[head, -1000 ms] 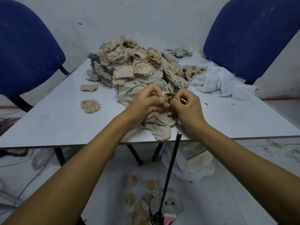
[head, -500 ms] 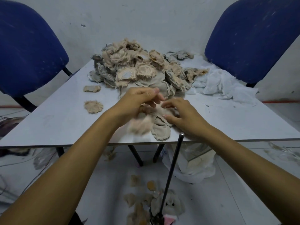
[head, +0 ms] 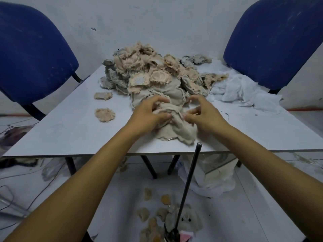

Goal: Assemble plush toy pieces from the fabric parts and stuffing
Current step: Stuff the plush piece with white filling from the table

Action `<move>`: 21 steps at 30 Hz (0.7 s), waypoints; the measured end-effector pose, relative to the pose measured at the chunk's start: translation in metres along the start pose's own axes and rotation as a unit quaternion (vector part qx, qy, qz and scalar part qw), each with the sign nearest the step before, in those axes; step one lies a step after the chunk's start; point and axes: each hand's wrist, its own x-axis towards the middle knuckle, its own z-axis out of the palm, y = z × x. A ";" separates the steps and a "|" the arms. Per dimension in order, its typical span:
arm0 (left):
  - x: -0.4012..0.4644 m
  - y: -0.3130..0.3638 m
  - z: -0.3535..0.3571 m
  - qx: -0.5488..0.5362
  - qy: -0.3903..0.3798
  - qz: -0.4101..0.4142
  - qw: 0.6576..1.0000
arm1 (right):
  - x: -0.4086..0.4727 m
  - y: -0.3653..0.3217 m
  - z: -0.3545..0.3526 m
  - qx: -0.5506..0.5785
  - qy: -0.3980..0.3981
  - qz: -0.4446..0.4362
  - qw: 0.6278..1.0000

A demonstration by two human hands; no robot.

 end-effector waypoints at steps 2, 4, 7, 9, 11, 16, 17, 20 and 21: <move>-0.001 0.006 0.001 -0.096 0.032 0.004 0.995 | 0.003 -0.004 -0.001 0.152 0.034 0.024 0.988; -0.001 0.010 0.001 -0.128 0.059 0.031 0.989 | 0.005 -0.008 -0.003 0.223 0.049 0.054 0.972; -0.002 0.014 0.002 -0.123 0.097 0.091 0.984 | 0.009 -0.013 -0.007 0.204 -0.015 0.133 0.970; -0.002 0.018 0.005 -0.145 0.081 0.111 0.980 | 0.010 -0.015 -0.009 0.257 -0.085 0.182 0.945; 0.000 0.018 0.007 -0.146 0.040 0.116 0.982 | 0.011 -0.014 -0.010 0.341 -0.087 0.166 0.921; 0.004 0.005 0.005 -0.120 -0.032 0.016 0.992 | 0.018 -0.006 -0.022 0.519 0.095 0.089 0.845; 0.005 0.001 0.006 -0.068 -0.034 0.001 0.997 | 0.018 -0.002 -0.026 0.526 0.105 0.087 0.839; 0.007 -0.008 0.008 0.039 -0.025 -0.012 0.999 | 0.014 0.004 -0.029 0.460 0.085 0.056 0.882; 0.007 -0.007 0.010 0.023 -0.018 -0.020 0.999 | 0.012 0.003 -0.027 0.426 0.081 0.035 0.901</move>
